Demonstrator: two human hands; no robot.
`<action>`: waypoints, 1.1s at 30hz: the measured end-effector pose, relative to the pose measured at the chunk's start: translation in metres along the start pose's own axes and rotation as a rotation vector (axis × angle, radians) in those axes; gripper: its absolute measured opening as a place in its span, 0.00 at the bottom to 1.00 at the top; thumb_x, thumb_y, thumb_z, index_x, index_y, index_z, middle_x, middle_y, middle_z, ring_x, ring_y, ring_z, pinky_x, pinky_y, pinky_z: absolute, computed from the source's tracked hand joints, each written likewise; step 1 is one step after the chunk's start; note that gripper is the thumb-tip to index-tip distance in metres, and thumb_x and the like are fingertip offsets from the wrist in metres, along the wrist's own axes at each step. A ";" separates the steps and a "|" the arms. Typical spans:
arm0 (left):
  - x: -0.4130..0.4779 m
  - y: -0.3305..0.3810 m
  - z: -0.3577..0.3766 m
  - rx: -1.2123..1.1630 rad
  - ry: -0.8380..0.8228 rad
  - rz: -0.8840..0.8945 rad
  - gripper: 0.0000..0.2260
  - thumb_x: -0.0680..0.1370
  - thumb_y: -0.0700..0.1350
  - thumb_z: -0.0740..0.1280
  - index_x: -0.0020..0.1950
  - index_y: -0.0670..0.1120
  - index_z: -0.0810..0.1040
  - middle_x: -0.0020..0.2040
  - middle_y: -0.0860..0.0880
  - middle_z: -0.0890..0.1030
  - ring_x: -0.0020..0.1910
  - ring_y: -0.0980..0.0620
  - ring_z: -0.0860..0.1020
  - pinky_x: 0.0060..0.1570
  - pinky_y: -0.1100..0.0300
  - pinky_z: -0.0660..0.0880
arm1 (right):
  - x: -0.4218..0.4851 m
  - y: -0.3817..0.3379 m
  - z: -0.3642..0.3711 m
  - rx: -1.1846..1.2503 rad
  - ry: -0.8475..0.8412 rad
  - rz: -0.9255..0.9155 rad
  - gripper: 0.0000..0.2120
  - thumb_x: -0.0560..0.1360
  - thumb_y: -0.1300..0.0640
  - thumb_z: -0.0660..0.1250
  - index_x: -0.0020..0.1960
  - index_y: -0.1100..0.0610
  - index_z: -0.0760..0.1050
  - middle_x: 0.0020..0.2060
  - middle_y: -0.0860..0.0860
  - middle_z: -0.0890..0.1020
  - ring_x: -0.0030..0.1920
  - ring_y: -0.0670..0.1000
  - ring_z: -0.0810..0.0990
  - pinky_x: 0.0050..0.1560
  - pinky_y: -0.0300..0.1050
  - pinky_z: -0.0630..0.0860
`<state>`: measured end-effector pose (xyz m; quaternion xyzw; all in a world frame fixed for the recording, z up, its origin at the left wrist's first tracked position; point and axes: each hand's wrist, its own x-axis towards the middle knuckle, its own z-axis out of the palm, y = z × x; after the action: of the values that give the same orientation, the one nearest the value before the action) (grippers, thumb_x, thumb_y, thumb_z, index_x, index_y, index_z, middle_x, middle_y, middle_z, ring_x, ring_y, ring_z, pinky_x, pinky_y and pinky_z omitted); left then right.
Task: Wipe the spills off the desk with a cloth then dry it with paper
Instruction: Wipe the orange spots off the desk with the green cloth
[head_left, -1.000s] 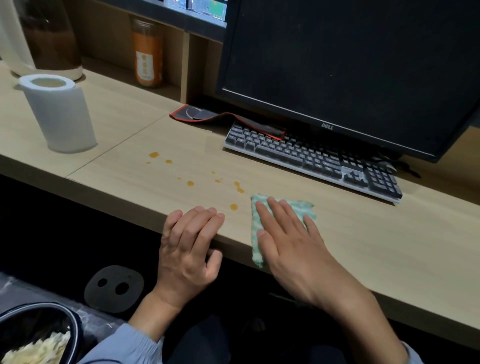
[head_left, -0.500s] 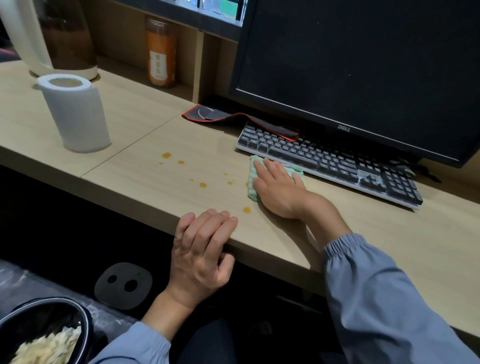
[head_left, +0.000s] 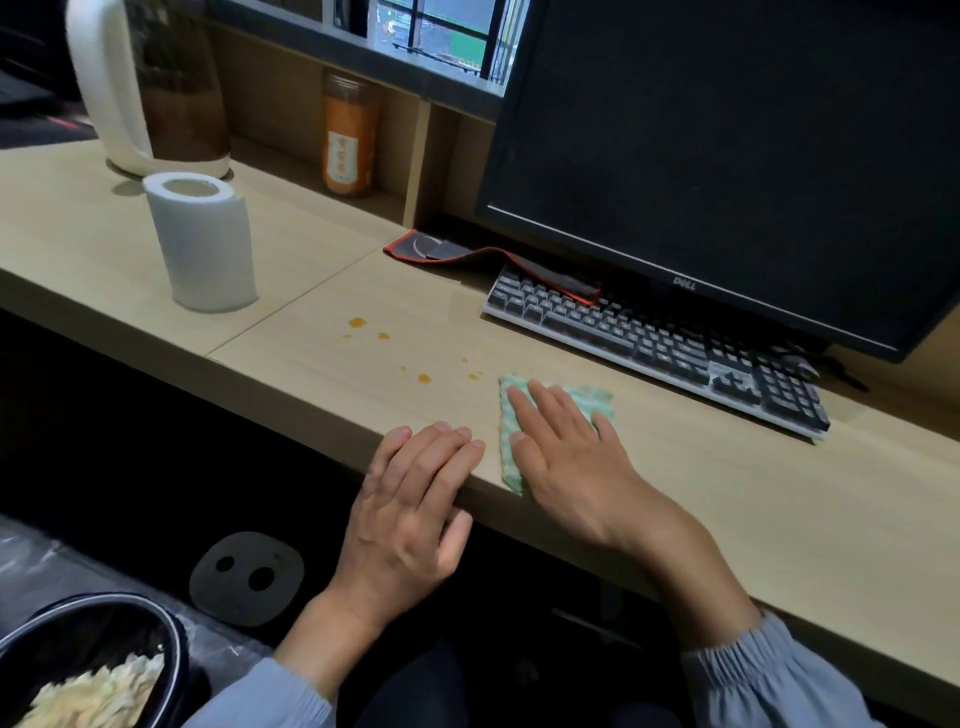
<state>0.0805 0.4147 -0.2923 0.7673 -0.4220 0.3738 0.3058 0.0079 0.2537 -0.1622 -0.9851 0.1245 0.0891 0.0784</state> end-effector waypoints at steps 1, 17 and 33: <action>0.000 -0.002 -0.003 -0.018 0.000 0.006 0.27 0.73 0.39 0.67 0.73 0.43 0.73 0.71 0.46 0.77 0.74 0.46 0.73 0.80 0.46 0.61 | -0.008 -0.002 0.002 -0.012 0.004 -0.006 0.27 0.85 0.45 0.38 0.82 0.44 0.34 0.81 0.43 0.35 0.78 0.43 0.30 0.79 0.54 0.35; 0.014 -0.053 -0.025 0.158 0.037 -0.198 0.28 0.65 0.36 0.66 0.66 0.38 0.81 0.65 0.41 0.80 0.70 0.41 0.75 0.79 0.36 0.57 | 0.064 -0.001 -0.016 0.041 -0.022 0.032 0.27 0.85 0.44 0.38 0.83 0.45 0.38 0.82 0.44 0.37 0.80 0.45 0.34 0.79 0.56 0.35; 0.006 -0.069 -0.015 0.112 0.082 -0.146 0.32 0.63 0.36 0.65 0.69 0.39 0.78 0.66 0.41 0.81 0.69 0.41 0.75 0.76 0.39 0.65 | 0.076 -0.012 -0.017 0.055 -0.006 0.029 0.27 0.85 0.45 0.38 0.83 0.45 0.38 0.82 0.45 0.38 0.80 0.45 0.34 0.79 0.56 0.35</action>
<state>0.1388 0.4556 -0.2903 0.7959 -0.3304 0.4045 0.3061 0.0864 0.2448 -0.1585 -0.9804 0.1410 0.0896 0.1043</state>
